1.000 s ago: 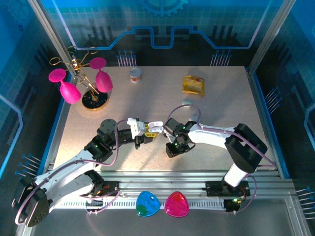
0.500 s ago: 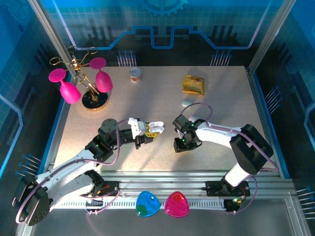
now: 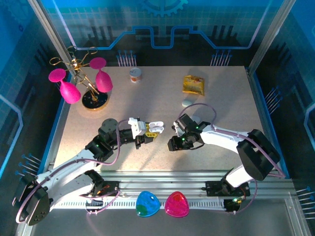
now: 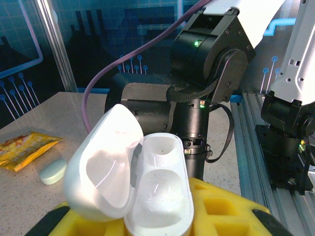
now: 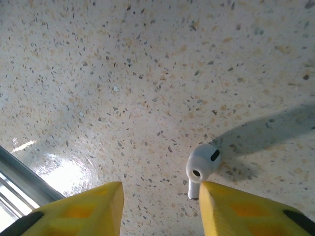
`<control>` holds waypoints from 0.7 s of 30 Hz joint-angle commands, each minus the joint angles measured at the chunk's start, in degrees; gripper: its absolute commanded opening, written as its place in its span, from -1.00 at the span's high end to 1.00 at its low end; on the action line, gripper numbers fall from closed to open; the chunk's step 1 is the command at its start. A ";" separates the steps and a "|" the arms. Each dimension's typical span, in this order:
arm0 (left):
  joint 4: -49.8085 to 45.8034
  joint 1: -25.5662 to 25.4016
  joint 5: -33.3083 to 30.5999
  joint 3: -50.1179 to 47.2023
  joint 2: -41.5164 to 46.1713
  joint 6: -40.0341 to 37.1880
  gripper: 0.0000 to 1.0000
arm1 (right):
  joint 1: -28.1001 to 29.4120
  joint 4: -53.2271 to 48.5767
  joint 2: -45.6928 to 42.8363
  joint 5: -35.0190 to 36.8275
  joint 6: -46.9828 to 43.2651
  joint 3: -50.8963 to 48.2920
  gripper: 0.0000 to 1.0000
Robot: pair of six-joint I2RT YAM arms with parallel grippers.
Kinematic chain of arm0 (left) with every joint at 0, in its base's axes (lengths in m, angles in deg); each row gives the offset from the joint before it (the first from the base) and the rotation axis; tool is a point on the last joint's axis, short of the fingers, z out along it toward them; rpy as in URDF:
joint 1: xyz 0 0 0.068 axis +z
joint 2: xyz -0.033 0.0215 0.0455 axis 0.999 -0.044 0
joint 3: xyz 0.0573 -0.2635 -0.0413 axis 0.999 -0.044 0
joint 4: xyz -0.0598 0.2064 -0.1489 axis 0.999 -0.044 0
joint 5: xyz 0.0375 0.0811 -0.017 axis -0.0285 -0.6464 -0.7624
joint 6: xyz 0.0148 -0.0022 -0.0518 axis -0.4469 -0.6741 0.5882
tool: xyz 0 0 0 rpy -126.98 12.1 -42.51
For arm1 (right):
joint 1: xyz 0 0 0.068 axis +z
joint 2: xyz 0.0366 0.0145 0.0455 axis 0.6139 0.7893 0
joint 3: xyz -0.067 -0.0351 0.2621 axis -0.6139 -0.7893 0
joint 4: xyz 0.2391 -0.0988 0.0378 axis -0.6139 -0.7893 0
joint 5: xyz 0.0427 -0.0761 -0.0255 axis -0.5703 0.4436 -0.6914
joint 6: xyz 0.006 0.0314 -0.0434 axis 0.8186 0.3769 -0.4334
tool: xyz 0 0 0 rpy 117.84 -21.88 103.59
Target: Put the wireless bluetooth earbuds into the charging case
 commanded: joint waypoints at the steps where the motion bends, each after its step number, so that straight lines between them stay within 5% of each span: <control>1: 0.52 0.17 -0.46 0.22 0.28 -1.02 0.52 | -1.60 -1.50 -1.30 2.63 -0.46 -0.02 0.14; 21: 1.55 0.17 -0.63 -0.43 0.08 -1.18 0.50 | -3.58 -1.91 7.15 -1.75 1.22 3.06 0.44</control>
